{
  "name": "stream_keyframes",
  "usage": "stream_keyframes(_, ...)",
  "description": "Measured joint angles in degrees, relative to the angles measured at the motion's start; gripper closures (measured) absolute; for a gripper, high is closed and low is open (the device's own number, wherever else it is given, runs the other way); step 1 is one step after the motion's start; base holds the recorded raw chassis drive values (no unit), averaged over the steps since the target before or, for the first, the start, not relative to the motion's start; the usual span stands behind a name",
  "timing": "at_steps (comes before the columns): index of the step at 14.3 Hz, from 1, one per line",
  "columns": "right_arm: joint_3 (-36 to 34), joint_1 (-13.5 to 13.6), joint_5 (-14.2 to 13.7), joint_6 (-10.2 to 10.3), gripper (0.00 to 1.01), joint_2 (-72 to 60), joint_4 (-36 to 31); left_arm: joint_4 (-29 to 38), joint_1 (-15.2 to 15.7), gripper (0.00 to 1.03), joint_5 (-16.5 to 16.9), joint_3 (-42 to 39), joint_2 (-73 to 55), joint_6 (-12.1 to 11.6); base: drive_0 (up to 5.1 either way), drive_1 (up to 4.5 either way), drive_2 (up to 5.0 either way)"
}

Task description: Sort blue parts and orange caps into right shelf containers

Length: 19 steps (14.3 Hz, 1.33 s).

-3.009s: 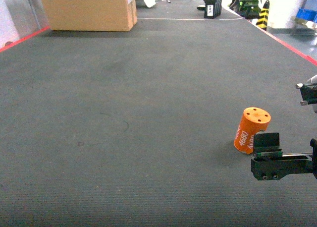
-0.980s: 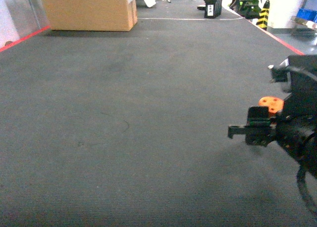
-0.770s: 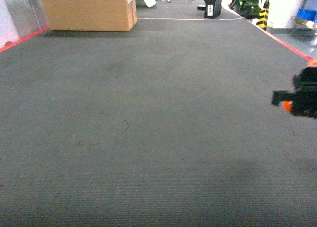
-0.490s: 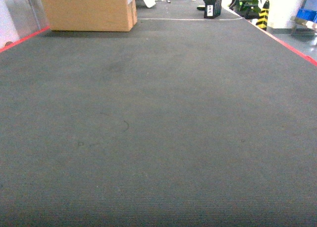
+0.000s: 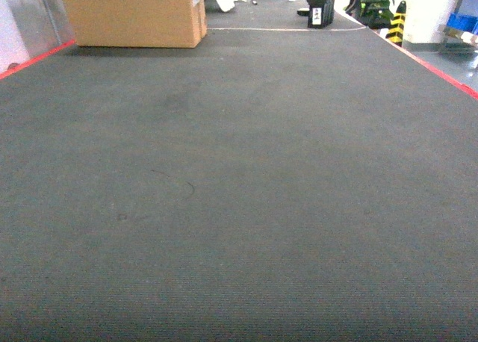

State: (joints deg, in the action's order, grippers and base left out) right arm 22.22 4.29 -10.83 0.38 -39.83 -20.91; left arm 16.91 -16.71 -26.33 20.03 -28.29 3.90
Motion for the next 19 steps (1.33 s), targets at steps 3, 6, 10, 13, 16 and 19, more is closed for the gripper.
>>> stream_keyframes(3, -6.1, -4.6, 10.6, 0.0, 0.55, 5.9, 3.2, -11.2, 7.0, 0.61, 15.8, -3.1, 5.3, -2.8, 0.0, 0.0, 0.0)
stream_keyframes(6, -11.4, -4.3, 10.7, 0.0, 0.55, 10.1, 2.6, -10.0, 11.5, 0.61, 21.4, -8.4, 9.3, -2.9, 0.0, 0.0, 0.0)
stream_keyframes(10, -15.9, -4.3, 10.8, 0.0, 0.55, 15.8, 3.6, -9.7, 16.5, 0.61, 26.3, -13.2, 13.8, -3.0, 0.0, 0.0, 0.0)
stream_keyframes(13, -18.2, -4.3, 10.8, 0.0, 0.55, 19.8, 5.4, -10.1, 16.6, 0.61, 26.3, -15.3, 16.6, -3.0, 0.0, 0.0, 0.0)
stream_keyframes(16, -19.6, -4.3, 10.8, 0.0, 0.55, 23.7, 7.9, -17.1, 16.6, 0.61, 26.3, -17.1, 25.7, -3.1, 0.0, 0.0, 0.0)
stream_keyframes(19, -21.5, -4.3, 10.8, 0.0, 0.55, 27.1, 8.3, -17.4, 16.6, 0.61, 26.3, -17.5, 26.0, -3.1, 0.0, 0.0, 0.0)
